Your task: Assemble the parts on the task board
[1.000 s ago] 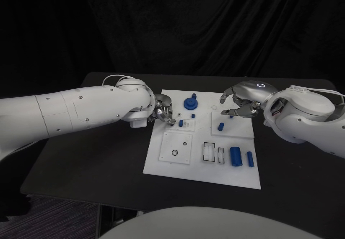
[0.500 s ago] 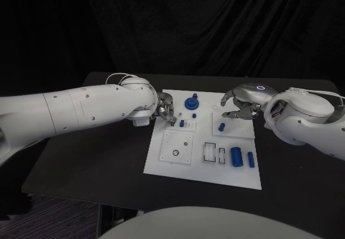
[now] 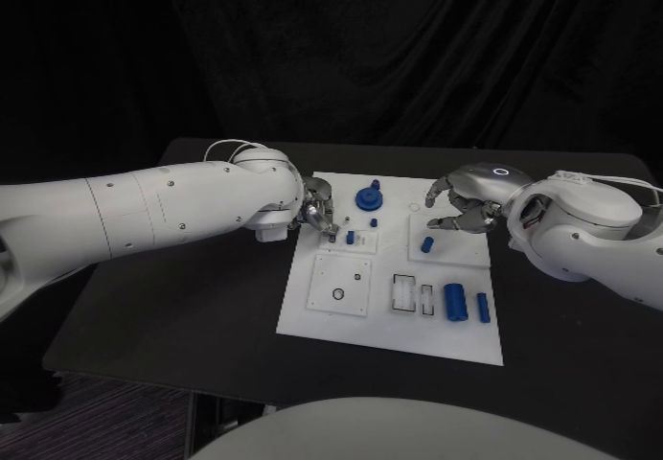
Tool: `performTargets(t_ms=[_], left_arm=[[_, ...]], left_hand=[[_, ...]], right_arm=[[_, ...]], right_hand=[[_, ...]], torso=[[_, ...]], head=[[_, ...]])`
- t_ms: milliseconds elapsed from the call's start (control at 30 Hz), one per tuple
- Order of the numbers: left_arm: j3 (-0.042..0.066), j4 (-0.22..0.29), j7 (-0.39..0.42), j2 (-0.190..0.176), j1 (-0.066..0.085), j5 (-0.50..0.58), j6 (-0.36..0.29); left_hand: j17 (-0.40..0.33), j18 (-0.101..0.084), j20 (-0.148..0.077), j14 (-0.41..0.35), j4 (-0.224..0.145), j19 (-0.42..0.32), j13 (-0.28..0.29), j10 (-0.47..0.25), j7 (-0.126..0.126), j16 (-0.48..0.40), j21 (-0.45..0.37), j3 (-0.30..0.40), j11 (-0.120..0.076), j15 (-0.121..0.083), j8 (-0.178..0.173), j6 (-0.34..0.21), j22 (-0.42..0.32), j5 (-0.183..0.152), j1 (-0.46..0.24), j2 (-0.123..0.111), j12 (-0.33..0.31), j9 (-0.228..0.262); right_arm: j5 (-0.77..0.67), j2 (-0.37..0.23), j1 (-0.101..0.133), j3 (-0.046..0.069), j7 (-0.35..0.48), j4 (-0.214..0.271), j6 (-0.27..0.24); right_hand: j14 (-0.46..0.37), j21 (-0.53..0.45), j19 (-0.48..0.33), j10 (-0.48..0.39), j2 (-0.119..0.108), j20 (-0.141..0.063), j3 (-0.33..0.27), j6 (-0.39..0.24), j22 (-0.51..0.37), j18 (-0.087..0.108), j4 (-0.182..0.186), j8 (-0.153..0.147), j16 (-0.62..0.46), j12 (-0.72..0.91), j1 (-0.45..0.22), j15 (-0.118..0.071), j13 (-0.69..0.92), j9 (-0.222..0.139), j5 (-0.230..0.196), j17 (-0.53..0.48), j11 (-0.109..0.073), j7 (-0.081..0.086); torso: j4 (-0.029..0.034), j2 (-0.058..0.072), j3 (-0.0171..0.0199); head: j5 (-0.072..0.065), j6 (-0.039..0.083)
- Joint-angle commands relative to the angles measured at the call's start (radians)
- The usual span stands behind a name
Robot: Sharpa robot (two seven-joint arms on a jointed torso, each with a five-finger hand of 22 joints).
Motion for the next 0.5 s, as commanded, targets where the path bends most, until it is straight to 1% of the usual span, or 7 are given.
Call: performTargets(t_ms=[33,333,433,500], left_arm=[[0.001,0.007,0.012,-0.003,-0.001,0.0,0.011],[0.001,0.011,0.013,-0.011,-0.001,0.0,0.017],[0.001,0.012,0.018,-0.01,-0.002,0.0,0.017],[0.001,0.012,0.022,-0.01,-0.002,0.0,0.016]], left_hand=[[0.263,0.004,0.0,0.102,-0.058,0.006,0.164,0.008,-0.025,0.003,0.005,0.054,-0.002,-0.007,-0.001,0.02,0.177,-0.003,-0.009,0.001,0.005,0.001],[0.263,0.004,-0.001,0.102,-0.064,0.006,0.163,0.007,-0.025,0.003,0.004,0.054,-0.002,-0.007,-0.002,0.019,0.177,-0.01,-0.016,-0.002,0.004,0.005],[0.263,0.004,-0.002,0.102,-0.066,0.006,0.163,0.008,-0.026,0.003,0.003,0.054,-0.002,-0.008,-0.003,0.018,0.176,-0.018,-0.022,-0.001,0.004,0.007],[0.263,0.004,-0.002,0.102,-0.07,0.005,0.162,0.006,-0.026,0.003,0.002,0.054,-0.003,-0.008,-0.004,0.018,0.176,-0.03,-0.028,0.001,0.003,0.01]], right_arm=[[-0.003,0.0,-0.003,0.001,-0.017,0.0,0.012],[-0.003,0.002,-0.005,0.001,-0.018,0.0,0.017],[-0.003,0.002,-0.005,0.001,-0.017,0.0,0.018],[-0.003,0.002,-0.005,0.001,-0.017,0.0,0.018]], right_hand=[[0.055,-0.006,-0.007,-0.005,0.0,-0.003,0.0,0.006,0.142,0.018,0.004,0.006,-0.006,-0.004,0.009,0.007,0.13,-0.001,0.004,0.162,-0.001,-0.002],[0.055,-0.007,-0.007,-0.006,0.0,-0.003,0.0,0.008,0.141,0.018,0.005,0.007,-0.007,-0.005,0.009,0.007,0.129,-0.002,0.004,0.161,-0.001,-0.003],[0.055,-0.009,-0.008,-0.006,-0.001,-0.003,0.0,0.01,0.141,0.018,0.005,0.007,-0.007,-0.005,0.009,0.007,0.129,-0.002,0.004,0.161,-0.001,-0.003],[0.055,-0.009,-0.008,-0.006,-0.001,-0.003,0.0,0.01,0.141,0.018,0.005,0.007,-0.007,-0.005,0.009,0.007,0.129,-0.002,0.004,0.161,-0.001,-0.003]], torso=[[0.0007,0.0,0.0],[0.0006,0.0,0.0009],[0.0009,0.0,0.0008],[0.0006,0.0,0.001]], head=[[-0.002,0.0],[-0.002,0.0],[-0.002,0.0],[-0.001,0.0]])
